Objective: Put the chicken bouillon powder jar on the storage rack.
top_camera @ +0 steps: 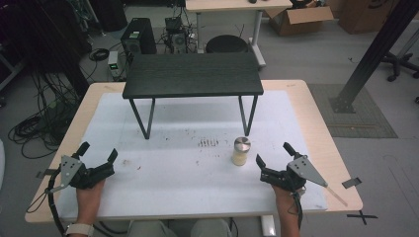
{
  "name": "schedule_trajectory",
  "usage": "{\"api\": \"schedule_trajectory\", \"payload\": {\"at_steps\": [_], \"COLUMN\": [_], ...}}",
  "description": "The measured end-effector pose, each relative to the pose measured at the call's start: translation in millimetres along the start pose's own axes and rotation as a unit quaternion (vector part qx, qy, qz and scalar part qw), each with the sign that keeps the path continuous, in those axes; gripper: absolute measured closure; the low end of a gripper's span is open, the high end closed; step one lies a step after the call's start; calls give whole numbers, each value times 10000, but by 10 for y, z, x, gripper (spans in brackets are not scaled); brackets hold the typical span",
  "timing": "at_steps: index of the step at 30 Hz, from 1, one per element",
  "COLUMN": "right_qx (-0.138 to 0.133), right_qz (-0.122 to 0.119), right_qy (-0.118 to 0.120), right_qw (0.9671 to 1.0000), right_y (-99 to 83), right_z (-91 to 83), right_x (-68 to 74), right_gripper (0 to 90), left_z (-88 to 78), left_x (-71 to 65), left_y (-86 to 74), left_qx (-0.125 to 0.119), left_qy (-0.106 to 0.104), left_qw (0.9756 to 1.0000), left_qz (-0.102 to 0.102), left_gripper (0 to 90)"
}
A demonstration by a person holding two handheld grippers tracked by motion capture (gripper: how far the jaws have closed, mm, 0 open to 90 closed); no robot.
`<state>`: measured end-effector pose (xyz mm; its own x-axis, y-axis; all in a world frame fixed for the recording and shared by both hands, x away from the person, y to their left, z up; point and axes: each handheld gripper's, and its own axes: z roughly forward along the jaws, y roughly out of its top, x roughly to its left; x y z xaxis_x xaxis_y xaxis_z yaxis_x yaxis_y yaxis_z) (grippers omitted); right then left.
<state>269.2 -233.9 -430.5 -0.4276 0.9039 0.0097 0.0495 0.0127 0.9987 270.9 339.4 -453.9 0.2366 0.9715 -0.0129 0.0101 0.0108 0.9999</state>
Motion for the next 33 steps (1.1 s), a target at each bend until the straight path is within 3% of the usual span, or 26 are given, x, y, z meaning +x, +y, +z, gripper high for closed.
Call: {"api": "schedule_trajectory", "payload": {"at_steps": [8, 20, 33], "right_qx": [153, 284, 672], "right_qz": [-100, -125, -151], "right_qy": [403, 589, 734], "right_qw": [9990, 9978, 9949], "right_y": [48, 54, -6], "right_z": [166, 349, 547], "right_x": [175, 293, 379], "right_gripper": [5, 18, 44], "left_z": [-4, -6, -8], "left_x": [5, 11, 15], "left_y": [-1, -1, -1], "left_qx": [-20, -32, -33], "left_qy": [-2, -6, -9], "left_qw": [10000, 10000, 10000], "left_qz": [-35, -63, -72], "left_gripper": [6, 5, 5]}}
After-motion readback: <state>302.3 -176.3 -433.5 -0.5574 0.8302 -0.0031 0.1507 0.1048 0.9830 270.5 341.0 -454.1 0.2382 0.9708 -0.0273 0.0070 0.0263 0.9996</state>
